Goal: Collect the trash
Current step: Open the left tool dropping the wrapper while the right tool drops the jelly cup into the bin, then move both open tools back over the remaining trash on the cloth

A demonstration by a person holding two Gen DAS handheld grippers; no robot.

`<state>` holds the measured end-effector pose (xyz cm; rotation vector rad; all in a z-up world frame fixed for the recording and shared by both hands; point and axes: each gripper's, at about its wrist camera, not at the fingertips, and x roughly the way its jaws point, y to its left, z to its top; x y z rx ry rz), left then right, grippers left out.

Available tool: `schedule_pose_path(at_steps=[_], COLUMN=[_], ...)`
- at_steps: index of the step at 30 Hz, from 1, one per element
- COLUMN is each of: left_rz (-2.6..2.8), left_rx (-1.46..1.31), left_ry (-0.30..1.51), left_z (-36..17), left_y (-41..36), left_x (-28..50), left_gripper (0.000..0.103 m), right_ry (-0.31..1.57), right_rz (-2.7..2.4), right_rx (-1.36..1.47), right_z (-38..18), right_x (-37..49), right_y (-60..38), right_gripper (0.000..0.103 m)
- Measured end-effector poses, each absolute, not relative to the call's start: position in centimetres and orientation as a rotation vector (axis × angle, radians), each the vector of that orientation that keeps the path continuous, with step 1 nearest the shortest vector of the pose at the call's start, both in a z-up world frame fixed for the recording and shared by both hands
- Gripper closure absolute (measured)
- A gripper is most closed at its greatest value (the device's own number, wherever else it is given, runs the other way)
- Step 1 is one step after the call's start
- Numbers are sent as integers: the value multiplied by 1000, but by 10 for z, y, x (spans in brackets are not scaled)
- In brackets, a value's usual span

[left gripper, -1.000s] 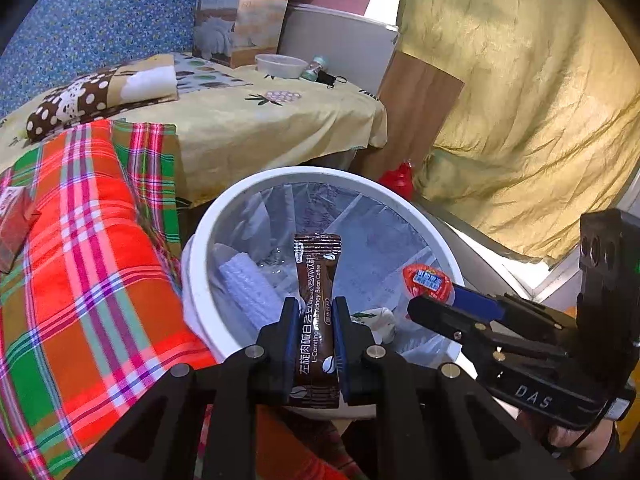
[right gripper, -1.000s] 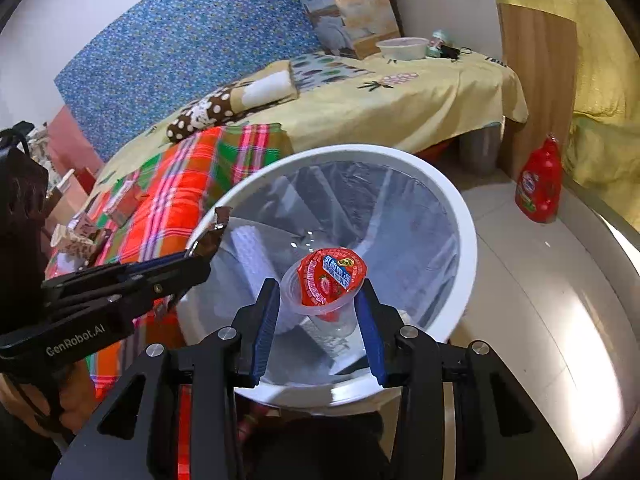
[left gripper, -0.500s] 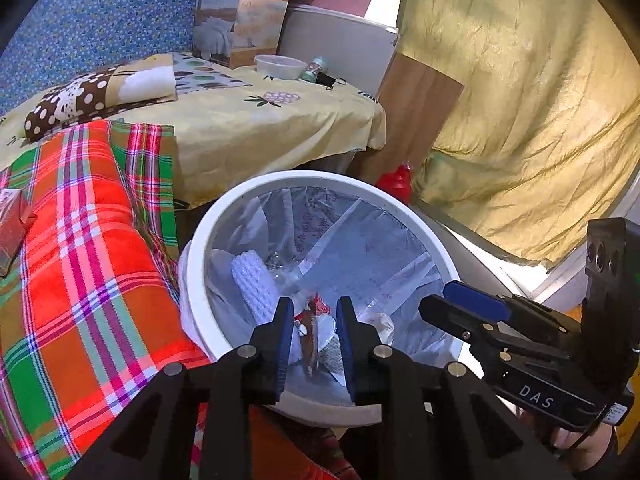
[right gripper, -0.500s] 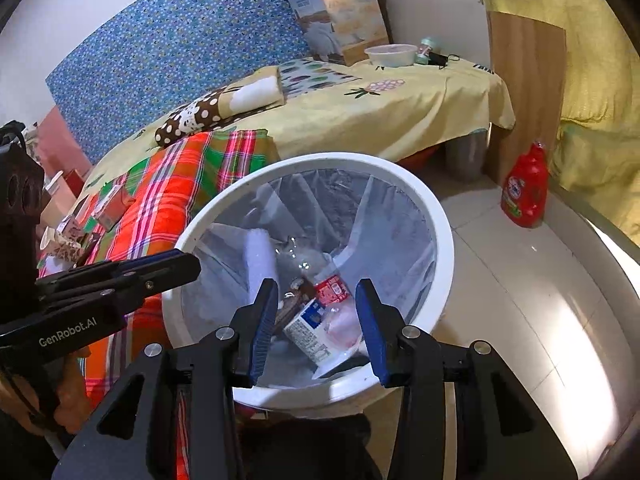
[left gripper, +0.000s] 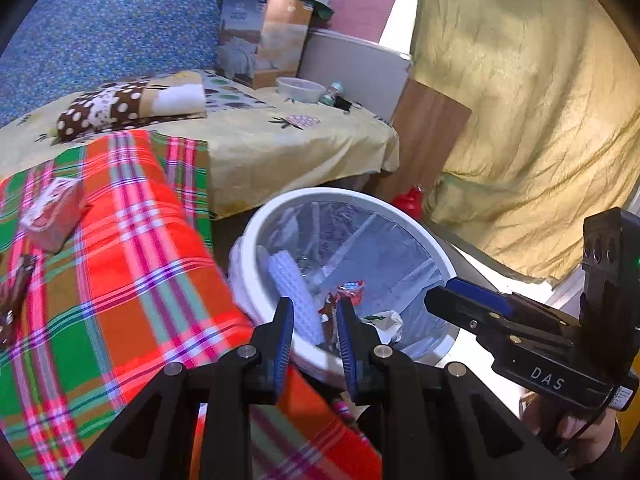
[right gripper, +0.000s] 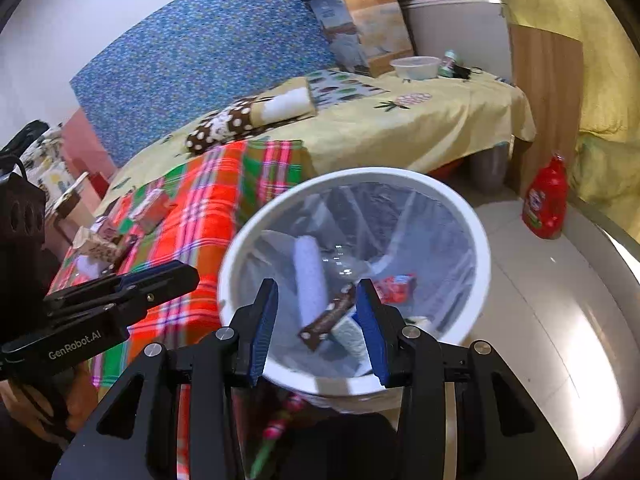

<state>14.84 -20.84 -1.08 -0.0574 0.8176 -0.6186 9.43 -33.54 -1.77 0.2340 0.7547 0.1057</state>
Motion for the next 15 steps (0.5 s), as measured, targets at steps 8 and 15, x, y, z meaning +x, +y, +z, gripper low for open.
schedule_pose_path(at_steps=[8, 15], left_rz=[-533, -439], left_rx=[-97, -125], left_ry=[786, 759], left_z=[-3, 1], left_y=[-165, -118], left_x=[134, 120], left_gripper=[81, 81], right_ry=[736, 729], right_rz=[217, 307], right_rx=[213, 187], right_z=[-10, -6], right_x=[95, 97], right_y=[-298, -266], right_gripper=[60, 60])
